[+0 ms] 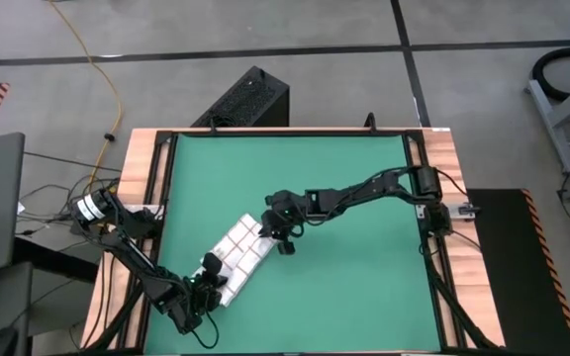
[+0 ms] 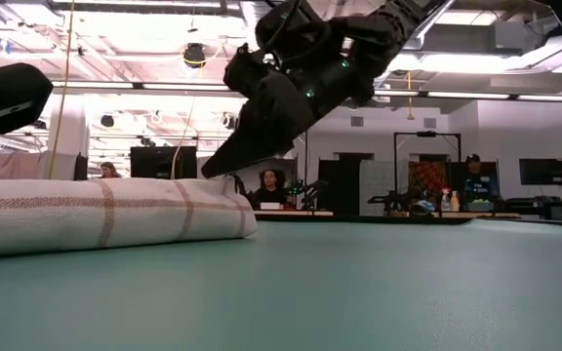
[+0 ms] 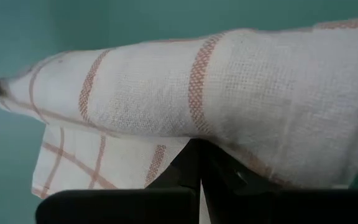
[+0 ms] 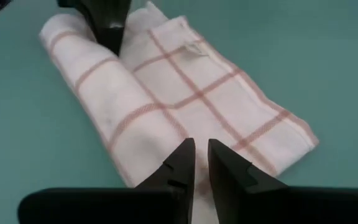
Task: Roll towel
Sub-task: Roll the white towel
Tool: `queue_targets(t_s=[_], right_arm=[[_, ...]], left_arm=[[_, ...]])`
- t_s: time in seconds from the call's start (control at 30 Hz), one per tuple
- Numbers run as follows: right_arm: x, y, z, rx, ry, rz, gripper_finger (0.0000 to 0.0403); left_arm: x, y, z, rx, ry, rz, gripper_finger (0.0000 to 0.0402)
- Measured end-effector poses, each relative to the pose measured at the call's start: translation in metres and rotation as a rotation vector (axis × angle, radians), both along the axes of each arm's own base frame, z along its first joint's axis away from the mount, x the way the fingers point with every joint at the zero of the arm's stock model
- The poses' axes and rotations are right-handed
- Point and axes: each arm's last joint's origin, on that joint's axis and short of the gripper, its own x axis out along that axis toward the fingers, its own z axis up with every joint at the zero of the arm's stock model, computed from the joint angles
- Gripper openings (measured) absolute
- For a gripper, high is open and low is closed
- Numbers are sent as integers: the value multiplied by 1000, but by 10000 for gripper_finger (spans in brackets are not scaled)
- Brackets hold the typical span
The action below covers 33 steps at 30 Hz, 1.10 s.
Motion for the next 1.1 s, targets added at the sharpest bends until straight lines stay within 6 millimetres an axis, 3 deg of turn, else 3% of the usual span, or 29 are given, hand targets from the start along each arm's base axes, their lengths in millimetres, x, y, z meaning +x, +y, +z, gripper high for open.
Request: queue_targets(t_s=[0.23,0.43,0.57,0.97,1.1], right_arm=[[0,0,-19,3,9,-24,66],[9,-1,-49,40,27,-64,65],[9,-1,-54,66,56,-108,65],[8,6,-59,70,89,-140,65],[7,8,-60,75,98,-141,65]], left_arm=[[0,0,0,-1,1,0,0],[0,0,0,18,14,-27,0],[2,2,3,19,22,-23,0],[9,-6,57,112,-31,-86,0],[13,-12,77,105,-150,-55,0]])
